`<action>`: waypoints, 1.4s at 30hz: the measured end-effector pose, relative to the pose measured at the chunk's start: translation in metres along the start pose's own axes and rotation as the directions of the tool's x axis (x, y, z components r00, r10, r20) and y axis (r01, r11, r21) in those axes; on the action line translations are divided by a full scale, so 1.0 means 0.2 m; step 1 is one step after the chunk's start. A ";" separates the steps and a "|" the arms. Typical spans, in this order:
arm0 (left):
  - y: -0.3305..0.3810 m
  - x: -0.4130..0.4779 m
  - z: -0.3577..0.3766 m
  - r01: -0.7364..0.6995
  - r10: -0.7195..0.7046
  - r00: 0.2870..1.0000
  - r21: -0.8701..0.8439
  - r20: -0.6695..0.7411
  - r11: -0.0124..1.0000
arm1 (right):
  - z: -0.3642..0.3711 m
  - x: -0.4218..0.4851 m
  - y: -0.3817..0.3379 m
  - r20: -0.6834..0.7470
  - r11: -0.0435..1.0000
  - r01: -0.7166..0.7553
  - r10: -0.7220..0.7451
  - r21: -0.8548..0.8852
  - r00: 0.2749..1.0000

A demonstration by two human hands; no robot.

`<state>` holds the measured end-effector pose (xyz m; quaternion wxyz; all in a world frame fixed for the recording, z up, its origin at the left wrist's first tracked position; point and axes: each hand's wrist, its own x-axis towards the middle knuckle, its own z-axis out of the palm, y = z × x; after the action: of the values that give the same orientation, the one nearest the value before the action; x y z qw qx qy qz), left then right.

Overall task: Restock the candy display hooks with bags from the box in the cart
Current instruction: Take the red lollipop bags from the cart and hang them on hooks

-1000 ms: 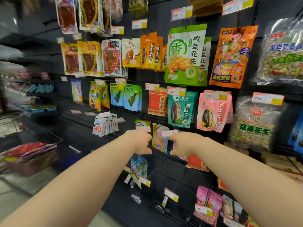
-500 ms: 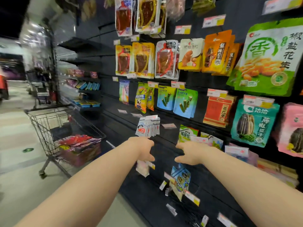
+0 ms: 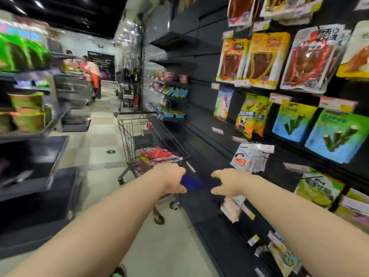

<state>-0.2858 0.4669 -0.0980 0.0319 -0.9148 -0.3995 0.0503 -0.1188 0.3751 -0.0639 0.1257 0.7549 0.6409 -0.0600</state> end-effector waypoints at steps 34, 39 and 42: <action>-1.22 1.41 0.28 0.331 -0.324 0.934 -0.021 0.147 0.943 | -0.23 2.21 -0.18 0.113 0.946 0.321 -0.324 0.037 0.939; -1.55 1.59 0.28 0.266 -0.261 0.955 -0.019 0.138 0.964 | -0.32 2.50 -0.35 0.088 0.965 0.255 -0.260 0.070 0.962; -1.77 1.68 0.27 0.243 -0.240 0.964 -0.009 0.117 0.970 | -0.39 2.67 -0.49 0.070 0.972 0.215 -0.222 0.096 0.972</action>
<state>-0.3225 0.9535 -0.1386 0.0042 -0.8552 -0.5097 0.0940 -0.1280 0.9190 -0.1351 0.1106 0.6814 0.7114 -0.1319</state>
